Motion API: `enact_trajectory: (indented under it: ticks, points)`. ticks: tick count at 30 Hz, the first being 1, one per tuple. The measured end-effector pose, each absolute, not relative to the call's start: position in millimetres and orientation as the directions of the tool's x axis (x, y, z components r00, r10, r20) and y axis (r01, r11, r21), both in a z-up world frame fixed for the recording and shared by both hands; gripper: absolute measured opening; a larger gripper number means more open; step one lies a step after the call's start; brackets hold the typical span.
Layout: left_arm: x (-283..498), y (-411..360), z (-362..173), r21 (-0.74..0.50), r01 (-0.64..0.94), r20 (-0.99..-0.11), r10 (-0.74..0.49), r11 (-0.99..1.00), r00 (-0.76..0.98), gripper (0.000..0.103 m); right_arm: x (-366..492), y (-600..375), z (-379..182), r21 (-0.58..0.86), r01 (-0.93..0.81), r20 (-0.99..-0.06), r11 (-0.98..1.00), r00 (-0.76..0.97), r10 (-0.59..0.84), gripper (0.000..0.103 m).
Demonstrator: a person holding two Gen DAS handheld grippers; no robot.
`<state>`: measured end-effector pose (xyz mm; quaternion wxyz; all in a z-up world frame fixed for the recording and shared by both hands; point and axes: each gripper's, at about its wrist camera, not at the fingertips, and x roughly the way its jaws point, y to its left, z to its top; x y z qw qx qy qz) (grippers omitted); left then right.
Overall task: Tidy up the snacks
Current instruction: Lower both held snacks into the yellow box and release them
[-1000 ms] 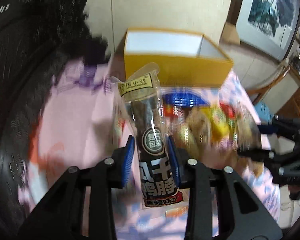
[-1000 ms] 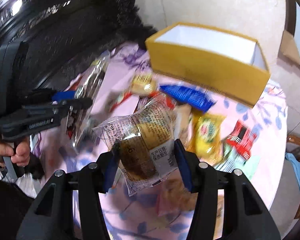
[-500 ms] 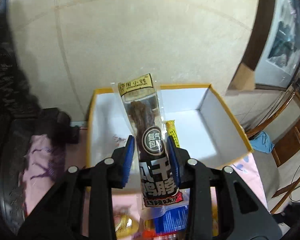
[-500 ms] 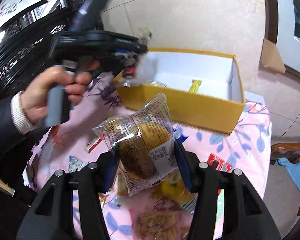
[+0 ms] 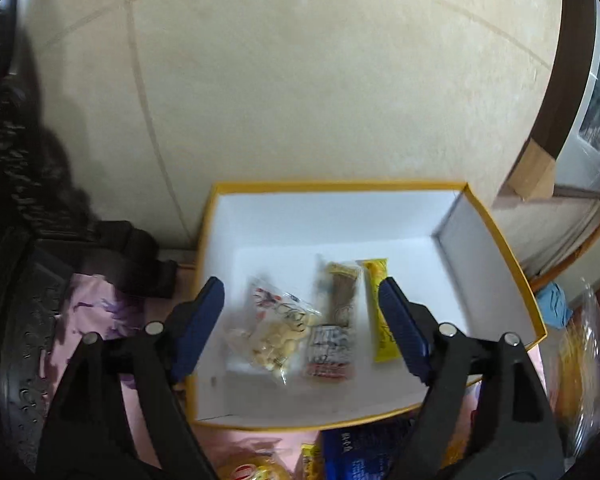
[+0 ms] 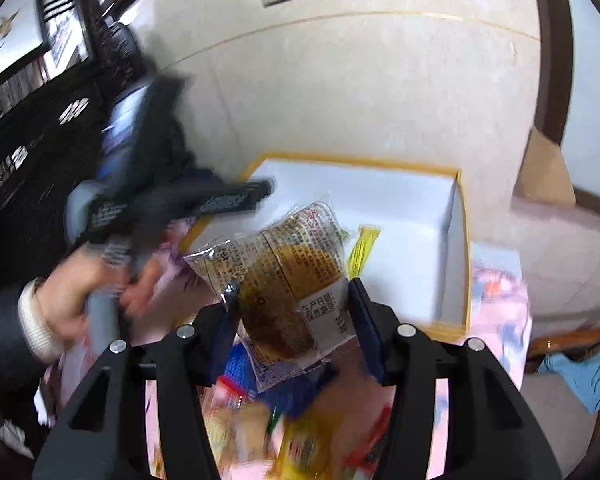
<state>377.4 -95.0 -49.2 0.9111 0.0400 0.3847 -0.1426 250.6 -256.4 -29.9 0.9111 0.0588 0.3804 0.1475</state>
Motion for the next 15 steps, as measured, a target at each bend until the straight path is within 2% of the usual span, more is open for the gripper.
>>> enact_trajectory:
  ticks: [3,8,15]
  points:
    - [368,-75,-40,-0.054,0.243,-0.707,-0.209,0.968,0.675,0.084,291,-258,-31,0.228,-0.179,-0.679,0.957,0.675,0.288,0.054]
    - [345,-47,-31,-0.078,0.205,-0.701,-0.200,0.976,0.685,0.086,341,-255,-49,0.170,-0.107,-0.751,0.980,0.630,0.199,0.059]
    - [307,-23,-39,-0.057,0.189,-0.708,-0.173,0.980,0.685,0.086,302,-253,-44,0.223,-0.135,-0.736,0.965,0.626,0.258,0.059]
